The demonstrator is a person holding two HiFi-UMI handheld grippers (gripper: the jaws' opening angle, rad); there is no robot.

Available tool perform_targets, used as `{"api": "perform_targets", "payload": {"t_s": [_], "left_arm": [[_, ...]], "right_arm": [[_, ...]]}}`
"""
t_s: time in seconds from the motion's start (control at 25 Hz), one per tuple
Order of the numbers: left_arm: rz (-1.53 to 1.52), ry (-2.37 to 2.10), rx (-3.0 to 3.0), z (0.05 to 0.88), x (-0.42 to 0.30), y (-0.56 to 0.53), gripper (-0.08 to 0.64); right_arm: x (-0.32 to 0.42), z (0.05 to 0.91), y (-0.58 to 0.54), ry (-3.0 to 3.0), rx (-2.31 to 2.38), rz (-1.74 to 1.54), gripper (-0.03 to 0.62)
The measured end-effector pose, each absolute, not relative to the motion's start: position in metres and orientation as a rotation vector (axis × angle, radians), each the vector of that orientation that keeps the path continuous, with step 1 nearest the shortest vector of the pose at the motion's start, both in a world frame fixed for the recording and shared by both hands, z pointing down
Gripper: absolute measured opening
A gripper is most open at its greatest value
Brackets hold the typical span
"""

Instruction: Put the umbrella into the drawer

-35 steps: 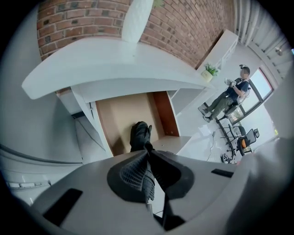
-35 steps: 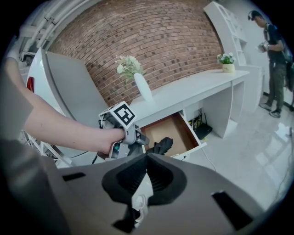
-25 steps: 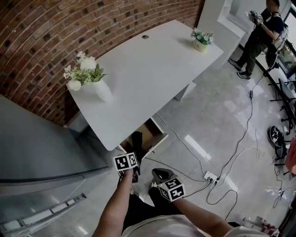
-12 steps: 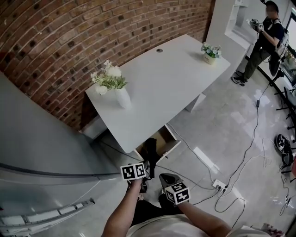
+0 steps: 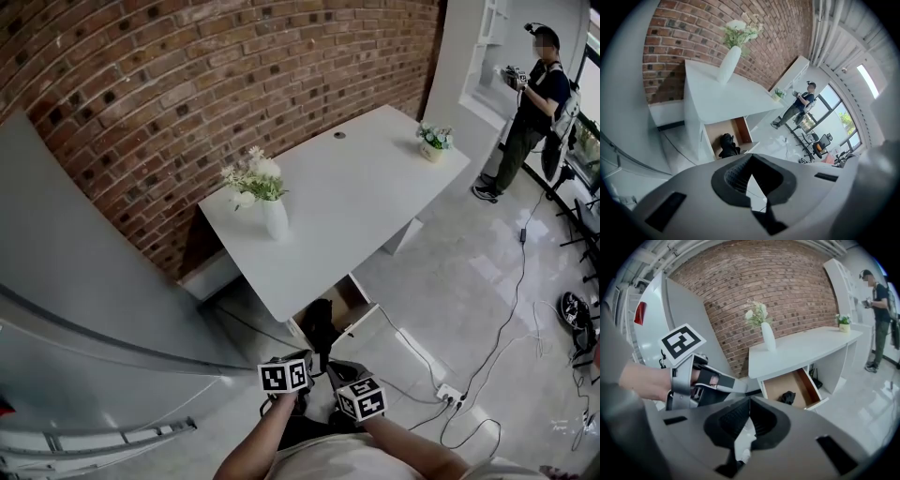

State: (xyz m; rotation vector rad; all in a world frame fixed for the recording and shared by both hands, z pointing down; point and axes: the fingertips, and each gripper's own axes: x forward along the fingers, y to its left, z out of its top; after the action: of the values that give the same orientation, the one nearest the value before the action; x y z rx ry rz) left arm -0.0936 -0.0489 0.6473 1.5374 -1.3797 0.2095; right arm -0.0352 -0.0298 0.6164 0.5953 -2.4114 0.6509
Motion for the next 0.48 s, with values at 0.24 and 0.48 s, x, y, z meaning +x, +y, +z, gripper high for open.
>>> {"api": "perform_targets", "payload": {"t_s": [0.24, 0.48], "left_arm": [[0.248, -1.461, 1.561, 0.627, -0.106, -0.033, 0.008], [0.304, -1.430, 1.584, 0.626, -0.095, -0.021, 0.006]], "right_arm": [[-0.047, 0.606, -0.024, -2.422, 0.612, 0.606, 0.017], [-0.057, 0.600, -0.019, -2.420, 0.608, 0.601, 0.016]]}}
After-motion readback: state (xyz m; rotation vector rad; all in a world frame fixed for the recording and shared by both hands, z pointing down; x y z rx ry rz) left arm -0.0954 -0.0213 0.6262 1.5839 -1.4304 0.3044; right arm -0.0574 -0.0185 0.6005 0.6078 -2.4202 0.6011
